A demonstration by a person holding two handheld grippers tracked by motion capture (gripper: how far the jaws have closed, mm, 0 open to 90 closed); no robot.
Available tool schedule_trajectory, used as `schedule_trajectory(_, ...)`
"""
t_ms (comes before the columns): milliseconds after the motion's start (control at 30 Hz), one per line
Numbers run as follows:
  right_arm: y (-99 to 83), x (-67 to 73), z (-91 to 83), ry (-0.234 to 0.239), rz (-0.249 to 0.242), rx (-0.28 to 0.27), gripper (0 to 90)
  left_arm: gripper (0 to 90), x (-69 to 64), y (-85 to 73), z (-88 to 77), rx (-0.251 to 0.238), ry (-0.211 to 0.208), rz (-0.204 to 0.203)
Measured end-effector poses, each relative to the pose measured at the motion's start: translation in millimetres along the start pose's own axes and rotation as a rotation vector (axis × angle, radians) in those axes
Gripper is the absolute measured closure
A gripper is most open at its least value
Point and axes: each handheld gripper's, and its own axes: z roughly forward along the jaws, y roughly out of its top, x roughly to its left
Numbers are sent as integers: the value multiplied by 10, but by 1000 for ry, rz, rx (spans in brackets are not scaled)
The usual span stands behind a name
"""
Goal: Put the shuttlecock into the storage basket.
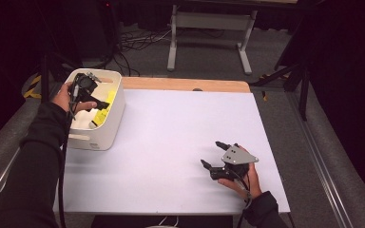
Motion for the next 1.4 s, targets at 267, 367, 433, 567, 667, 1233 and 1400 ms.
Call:
schedule_trajectory(267,10,1,-10,-5,-3,-5,198,131,-32,7,-230,-129,77,24)
schedule_trajectory(367,16,6,-14,-8,-5,-6,198,135,-47,2,-288,-164,72,23)
schedule_trajectory(433,21,7,-20,-11,-7,-7,198,134,-57,-2,-323,-181,82,27)
schedule_trajectory(567,38,-2,-42,-22,-6,-17,199,133,-81,-28,-421,-242,86,20)
schedule_trajectory(667,44,-2,-51,-23,-7,-19,200,132,-132,-40,-490,-285,92,40)
schedule_trajectory(1233,52,13,-42,-25,-10,-11,200,120,-356,-144,-665,-413,68,94)
schedule_trajectory(1400,55,11,-41,-26,-9,-11,200,119,-416,-190,-756,-470,57,96)
